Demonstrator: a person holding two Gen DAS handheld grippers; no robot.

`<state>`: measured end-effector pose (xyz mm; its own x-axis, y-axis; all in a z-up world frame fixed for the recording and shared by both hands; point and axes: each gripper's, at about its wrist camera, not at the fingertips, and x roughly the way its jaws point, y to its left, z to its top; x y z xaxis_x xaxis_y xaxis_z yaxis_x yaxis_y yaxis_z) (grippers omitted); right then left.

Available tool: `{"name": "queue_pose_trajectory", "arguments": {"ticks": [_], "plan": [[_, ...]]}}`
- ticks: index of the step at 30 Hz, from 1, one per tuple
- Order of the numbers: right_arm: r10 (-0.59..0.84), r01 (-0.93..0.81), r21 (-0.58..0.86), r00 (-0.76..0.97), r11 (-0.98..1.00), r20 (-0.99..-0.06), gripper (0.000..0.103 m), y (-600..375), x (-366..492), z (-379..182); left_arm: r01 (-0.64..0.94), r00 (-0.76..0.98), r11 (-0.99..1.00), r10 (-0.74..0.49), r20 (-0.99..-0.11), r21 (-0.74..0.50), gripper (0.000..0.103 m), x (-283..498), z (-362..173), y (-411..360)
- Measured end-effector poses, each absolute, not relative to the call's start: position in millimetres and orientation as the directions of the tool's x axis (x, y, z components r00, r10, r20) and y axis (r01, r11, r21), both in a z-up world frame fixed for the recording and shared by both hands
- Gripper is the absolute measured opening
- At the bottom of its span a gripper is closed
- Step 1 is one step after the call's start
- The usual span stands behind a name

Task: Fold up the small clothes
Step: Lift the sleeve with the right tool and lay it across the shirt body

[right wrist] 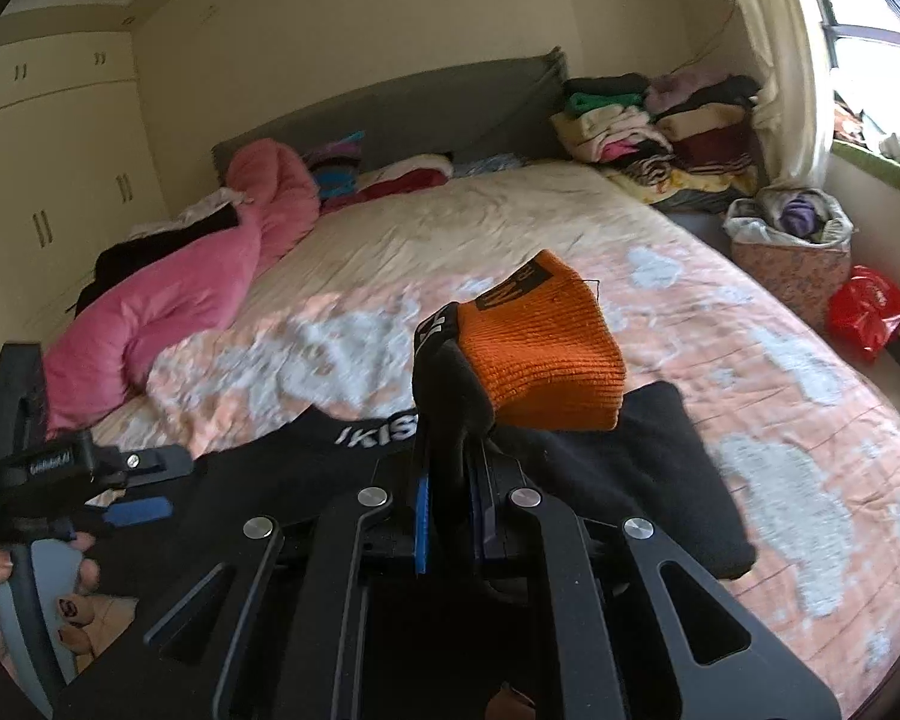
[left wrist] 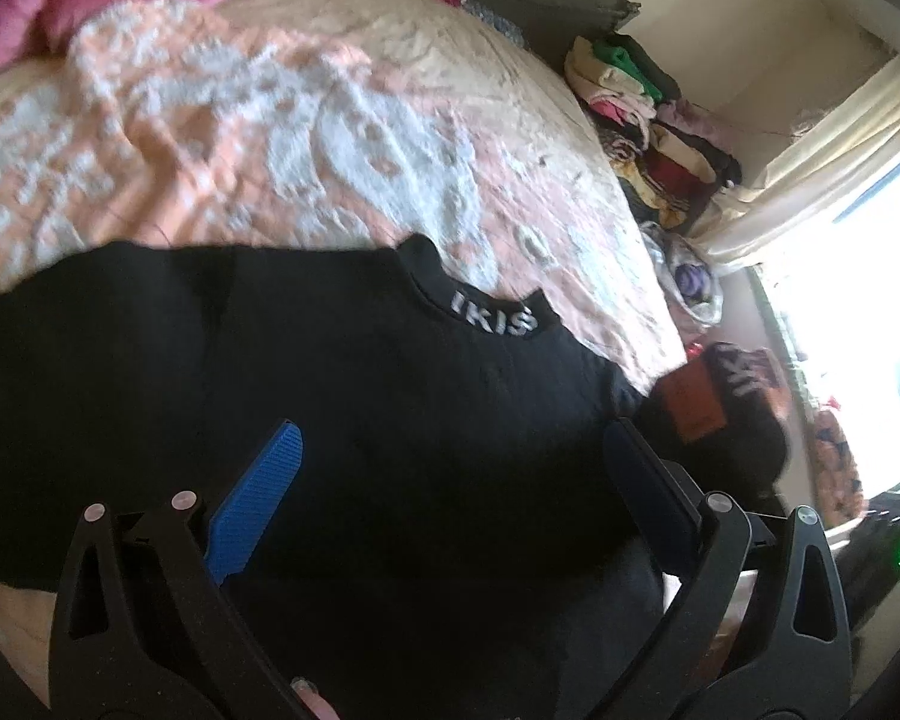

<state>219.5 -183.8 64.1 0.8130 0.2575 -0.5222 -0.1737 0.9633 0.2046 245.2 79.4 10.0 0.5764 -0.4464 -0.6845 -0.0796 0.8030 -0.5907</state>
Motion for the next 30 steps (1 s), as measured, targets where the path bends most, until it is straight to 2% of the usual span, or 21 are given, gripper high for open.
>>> {"name": "queue_pose_trajectory", "arguments": {"ticks": [3,12,14,16,17,20,22,30], "plan": [[0.293,-0.213,0.205,0.782,0.955,-0.550,0.009,-166,223,54,-0.062,0.563,0.774,-0.494,-0.663,-0.630,0.094,246,7,77],[0.353,-0.292,0.202,0.696,0.935,-0.626,0.012,-132,225,21,-0.056,0.520,0.753,-0.539,-0.662,-0.656,0.094,251,-5,72],[0.368,-0.312,0.204,0.678,0.928,-0.636,0.017,-126,222,17,-0.061,0.514,0.763,-0.529,-0.675,-0.644,0.094,252,-7,70],[0.411,-0.346,0.232,0.651,0.909,-0.638,0.041,-122,217,14,-0.067,0.503,0.764,-0.529,-0.683,-0.641,0.094,253,-11,69],[0.426,-0.359,0.241,0.645,0.902,-0.634,0.044,-122,214,15,-0.072,0.497,0.759,-0.535,-0.683,-0.647,0.094,254,-14,69],[0.451,-0.387,0.248,0.634,0.888,-0.628,0.046,-123,203,18,-0.069,0.479,0.737,-0.567,-0.670,-0.673,0.094,256,-21,68],[0.454,-0.382,0.258,0.634,0.888,-0.626,0.050,-130,196,20,-0.057,0.463,0.727,-0.588,-0.663,-0.684,0.094,256,-24,65],[0.411,-0.276,0.306,0.665,0.911,-0.624,0.056,-173,188,21,-0.089,0.431,0.762,-0.551,-0.714,-0.641,0.094,254,-42,52]]}}
